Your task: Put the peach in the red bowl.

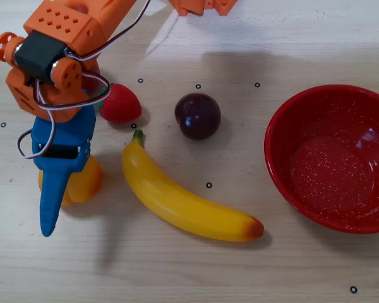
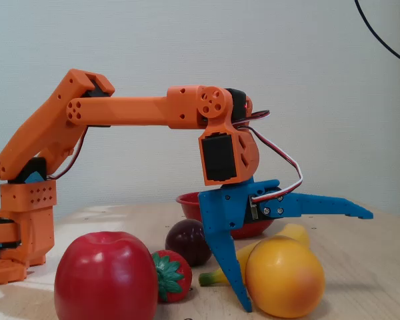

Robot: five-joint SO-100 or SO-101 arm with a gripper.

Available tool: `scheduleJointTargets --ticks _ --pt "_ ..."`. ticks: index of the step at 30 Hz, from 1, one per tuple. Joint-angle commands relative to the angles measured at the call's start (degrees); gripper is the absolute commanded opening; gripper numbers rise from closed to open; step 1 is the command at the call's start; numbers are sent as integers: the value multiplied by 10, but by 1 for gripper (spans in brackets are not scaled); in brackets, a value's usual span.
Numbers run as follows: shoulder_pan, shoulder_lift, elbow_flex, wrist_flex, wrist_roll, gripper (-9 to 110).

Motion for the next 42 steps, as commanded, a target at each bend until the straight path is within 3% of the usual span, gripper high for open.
scheduleJointTargets --ticks 1,42 --pt "-17 19 -10 -13 4 72" --pt "-19 39 26 -36 16 39"
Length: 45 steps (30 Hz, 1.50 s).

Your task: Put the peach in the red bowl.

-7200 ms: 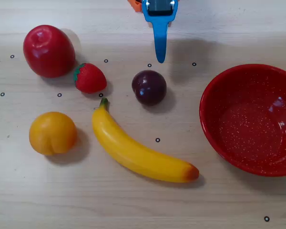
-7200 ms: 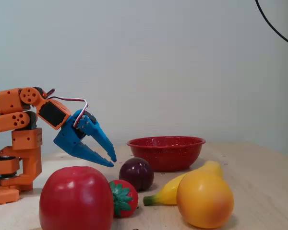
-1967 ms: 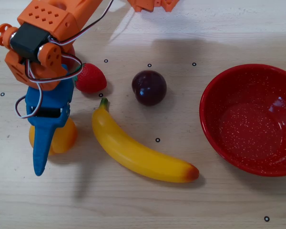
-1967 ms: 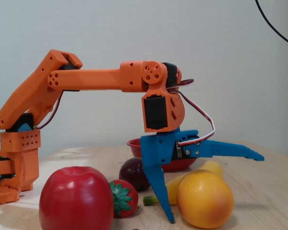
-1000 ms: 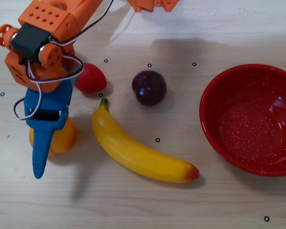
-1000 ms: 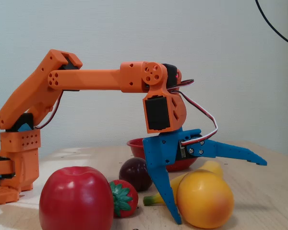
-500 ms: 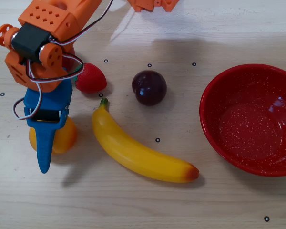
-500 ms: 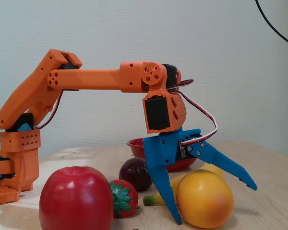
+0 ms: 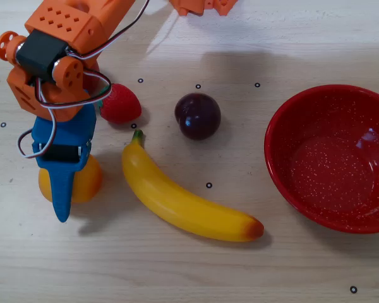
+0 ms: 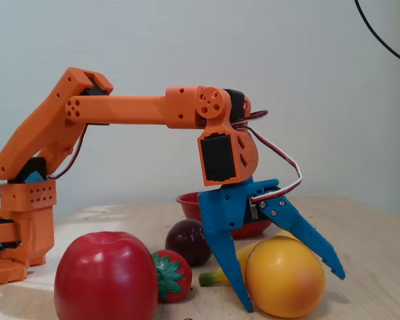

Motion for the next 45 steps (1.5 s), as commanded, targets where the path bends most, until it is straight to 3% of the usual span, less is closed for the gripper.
scheduleJointTargets --ticks 1,14,25,38,45 --pt "-19 36 4 -17 17 38" --pt "-25 42 13 -20 27 25" --pt "-25 57 12 -8 55 1" --pt "-15 163 -33 100 25 0" --pt "12 294 -45 140 -66 0"
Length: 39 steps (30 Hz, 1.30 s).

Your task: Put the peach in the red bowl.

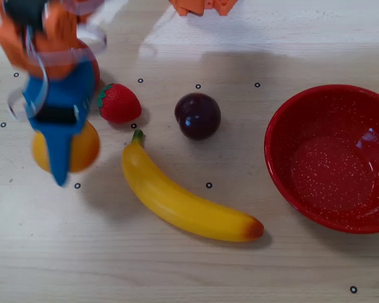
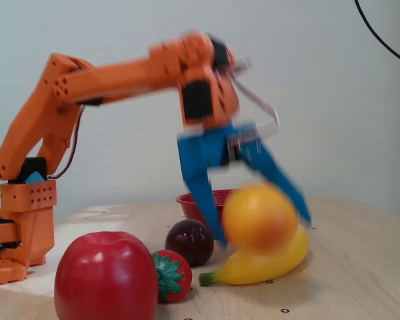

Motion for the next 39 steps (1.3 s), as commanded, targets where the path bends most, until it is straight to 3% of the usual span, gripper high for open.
scheduleJointTargets --ticks 1,10,18,24,28,39 --pt "17 139 -54 13 -51 0" --pt "142 365 33 -4 -242 0" --pt "323 594 294 -190 -343 0" --pt "432 683 455 -321 -335 0" --pt "498 688 512 -341 -303 0" --pt "604 477 475 -338 -224 0"
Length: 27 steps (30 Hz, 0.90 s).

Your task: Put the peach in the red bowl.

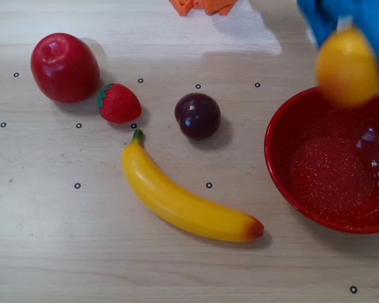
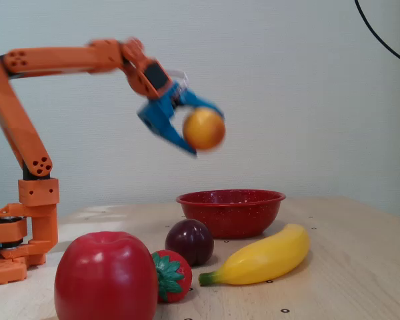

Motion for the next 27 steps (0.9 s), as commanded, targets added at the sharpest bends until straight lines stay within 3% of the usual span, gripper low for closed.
scheduleJointTargets --ticks 1,4,10,16,22,27 --pt "26 -28 -113 5 28 0" --pt "30 -120 -192 54 32 1" --pt "23 -248 -307 134 18 32" --pt "9 -301 -341 150 13 43" --pt "-6 -330 -365 149 16 44" --pt "-19 -304 -381 150 4 36"
